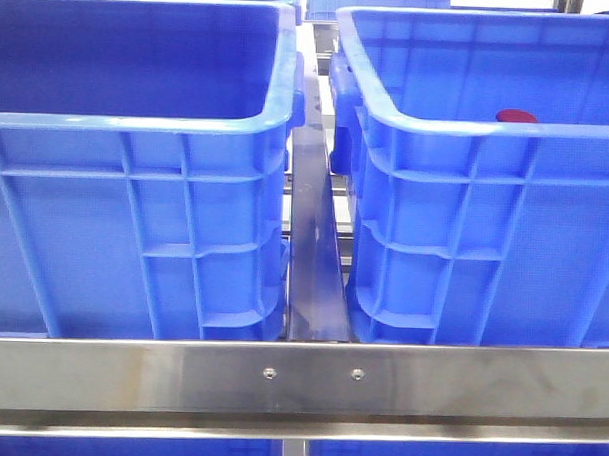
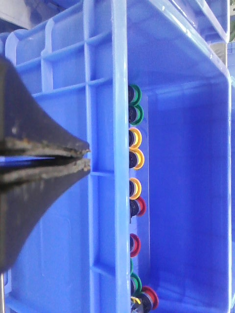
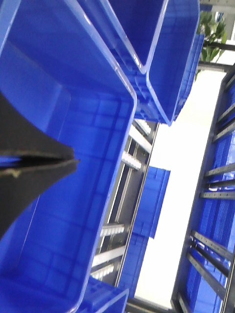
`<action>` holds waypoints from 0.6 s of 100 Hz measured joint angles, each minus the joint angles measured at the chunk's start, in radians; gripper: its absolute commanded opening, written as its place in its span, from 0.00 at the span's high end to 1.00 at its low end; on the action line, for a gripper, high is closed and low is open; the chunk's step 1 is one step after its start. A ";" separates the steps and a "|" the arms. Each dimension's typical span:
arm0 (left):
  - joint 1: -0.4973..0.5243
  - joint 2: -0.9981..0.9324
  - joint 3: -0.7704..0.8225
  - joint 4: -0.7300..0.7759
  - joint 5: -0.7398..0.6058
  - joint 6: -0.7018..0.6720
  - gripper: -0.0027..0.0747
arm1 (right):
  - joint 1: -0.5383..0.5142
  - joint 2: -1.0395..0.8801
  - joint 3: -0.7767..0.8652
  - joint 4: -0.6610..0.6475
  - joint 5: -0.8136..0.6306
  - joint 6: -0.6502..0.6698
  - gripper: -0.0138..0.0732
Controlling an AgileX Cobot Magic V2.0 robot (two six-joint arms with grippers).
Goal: Pick red and yellow buttons and place in box
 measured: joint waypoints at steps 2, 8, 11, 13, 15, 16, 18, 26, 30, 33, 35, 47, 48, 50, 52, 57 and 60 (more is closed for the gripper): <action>0.000 0.000 0.000 0.000 0.000 0.000 0.99 | 0.000 0.000 0.000 0.000 -0.002 0.000 0.92; 0.000 0.000 0.000 0.000 0.000 0.000 0.99 | 0.000 0.000 0.000 0.000 -0.004 0.000 0.92; 0.000 0.000 0.000 0.000 0.000 0.000 0.99 | 0.000 0.000 0.000 -0.011 -0.006 0.000 0.92; 0.000 0.000 0.000 0.000 0.000 0.000 0.99 | 0.000 0.000 0.000 -0.023 -0.009 0.000 0.92; 0.000 0.000 0.000 0.000 0.001 0.000 0.99 | 0.000 0.000 0.000 -0.048 -0.012 0.002 0.92; 0.000 0.000 0.000 0.000 0.001 0.000 0.99 | 0.000 0.000 0.000 -0.069 -0.014 0.006 0.92; 0.000 0.000 0.000 0.000 0.001 0.000 0.99 | 0.001 0.000 0.000 -0.103 -0.017 0.017 0.92; 0.000 0.000 0.000 0.000 0.001 0.000 0.99 | 0.012 0.000 -0.011 -0.242 -0.035 0.164 0.92; 0.000 0.000 0.000 0.000 0.001 0.000 0.99 | 0.023 0.000 -0.019 -0.328 -0.046 0.264 0.92; 0.002 0.000 0.000 0.000 0.001 0.000 0.99 | 0.031 0.000 -0.028 -0.390 -0.056 0.380 0.92; 0.002 0.000 0.000 0.000 0.001 0.000 0.99 | 0.037 0.000 -0.032 -0.440 -0.064 0.430 0.92; 0.002 0.000 0.000 0.000 0.001 0.000 0.99 | 0.073 0.000 -0.059 -0.768 -0.128 0.917 0.92; 0.002 0.000 0.000 0.000 0.001 0.000 0.99 | 0.077 0.000 -0.059 -0.789 -0.138 0.944 0.92; 0.002 0.000 0.000 0.000 0.001 0.000 0.99 | 0.083 0.000 -0.059 -0.856 -0.153 1.025 0.92; 0.002 0.000 0.000 0.000 0.001 0.000 0.99 | 0.089 0.000 -0.061 -0.925 -0.167 1.103 0.92; 0.002 0.000 0.000 0.002 0.001 0.000 0.99 | 0.099 0.000 -0.061 -1.090 -0.195 1.276 0.92; 0.003 0.000 0.000 0.002 0.001 0.000 0.99 | 0.104 0.000 -0.061 -1.204 -0.210 1.369 0.92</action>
